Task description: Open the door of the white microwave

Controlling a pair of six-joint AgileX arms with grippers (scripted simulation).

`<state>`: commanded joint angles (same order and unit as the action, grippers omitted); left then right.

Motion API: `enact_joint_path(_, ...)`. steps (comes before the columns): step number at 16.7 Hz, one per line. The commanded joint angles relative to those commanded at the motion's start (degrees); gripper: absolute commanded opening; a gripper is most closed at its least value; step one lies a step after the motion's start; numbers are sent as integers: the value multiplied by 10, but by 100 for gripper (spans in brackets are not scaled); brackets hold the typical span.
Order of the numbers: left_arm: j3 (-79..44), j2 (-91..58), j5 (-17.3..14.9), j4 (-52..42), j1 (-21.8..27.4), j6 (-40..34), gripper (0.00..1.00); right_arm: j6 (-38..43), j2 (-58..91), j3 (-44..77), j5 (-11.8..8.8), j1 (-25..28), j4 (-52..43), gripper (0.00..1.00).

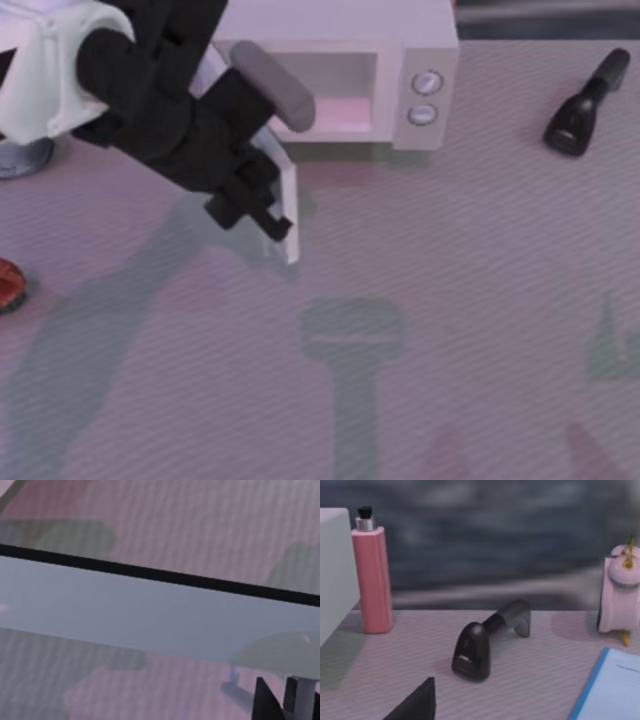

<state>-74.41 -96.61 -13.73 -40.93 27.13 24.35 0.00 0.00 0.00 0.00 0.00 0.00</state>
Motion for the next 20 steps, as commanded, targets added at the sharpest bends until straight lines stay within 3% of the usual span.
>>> enact_joint_path(6,5,12,-37,-20,-34,81,0,0,0,0,0,0,0,100)
enact_joint_path(20,6,11,-38,-21,-35,85,0,0,0,0,0,0,0,100)
